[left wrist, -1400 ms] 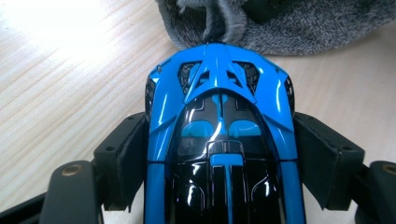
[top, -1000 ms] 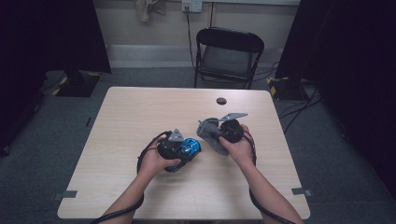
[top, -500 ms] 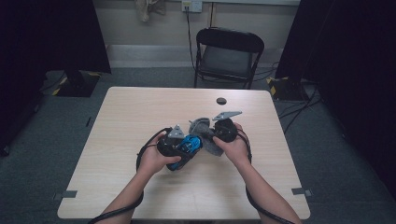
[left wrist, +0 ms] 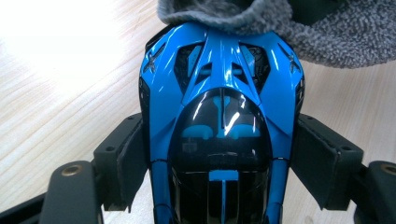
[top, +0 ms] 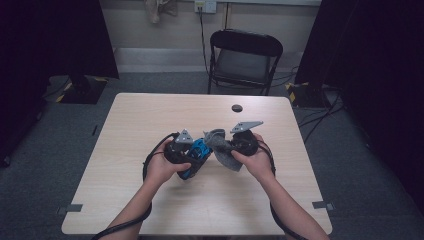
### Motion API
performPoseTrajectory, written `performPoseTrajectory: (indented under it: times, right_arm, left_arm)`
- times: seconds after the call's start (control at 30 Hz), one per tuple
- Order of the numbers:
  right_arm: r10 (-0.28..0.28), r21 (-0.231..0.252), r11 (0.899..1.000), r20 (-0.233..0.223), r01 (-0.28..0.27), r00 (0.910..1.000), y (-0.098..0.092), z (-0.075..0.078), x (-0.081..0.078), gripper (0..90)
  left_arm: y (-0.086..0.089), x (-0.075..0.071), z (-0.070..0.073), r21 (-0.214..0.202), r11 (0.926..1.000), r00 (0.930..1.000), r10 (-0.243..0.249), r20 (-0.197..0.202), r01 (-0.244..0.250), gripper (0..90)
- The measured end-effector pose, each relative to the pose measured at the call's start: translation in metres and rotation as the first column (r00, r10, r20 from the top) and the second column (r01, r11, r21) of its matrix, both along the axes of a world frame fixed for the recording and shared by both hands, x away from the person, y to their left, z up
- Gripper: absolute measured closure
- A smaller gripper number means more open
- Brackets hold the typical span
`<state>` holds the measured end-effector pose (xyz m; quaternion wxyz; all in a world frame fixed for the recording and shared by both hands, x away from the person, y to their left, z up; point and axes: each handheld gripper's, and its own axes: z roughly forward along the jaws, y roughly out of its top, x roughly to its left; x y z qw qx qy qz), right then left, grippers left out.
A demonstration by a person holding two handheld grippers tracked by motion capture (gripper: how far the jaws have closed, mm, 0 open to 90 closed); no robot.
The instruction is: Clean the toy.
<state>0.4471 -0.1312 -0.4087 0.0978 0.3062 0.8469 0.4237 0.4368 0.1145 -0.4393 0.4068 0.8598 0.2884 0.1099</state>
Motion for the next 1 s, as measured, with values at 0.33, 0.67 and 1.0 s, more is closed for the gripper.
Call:
performPoseTrajectory:
  times: [0.33, 0.67, 1.0]
  right_arm:
    - [-0.064, 0.029, 0.998, -0.019, 0.064, 0.9978, -0.015, 0.003, 0.008, 72.8]
    - [-0.045, 0.046, 0.998, 0.008, 0.045, 0.9989, -0.002, 0.027, 0.019, 72.8]
    - [0.031, 0.053, 0.998, 0.028, -0.032, 0.9991, 0.012, 0.034, 0.010, 72.8]
  left_arm:
    - [0.004, -0.004, 0.006, -0.018, 0.9995, 0.9996, -0.027, -0.003, 0.027, 24.6]
    - [-0.006, -0.006, 0.017, -0.035, 0.9972, 0.9978, -0.067, 0.002, 0.067, 24.6]
    - [-0.001, -0.001, 0.021, -0.032, 0.9992, 0.9997, -0.022, 0.001, 0.022, 24.6]
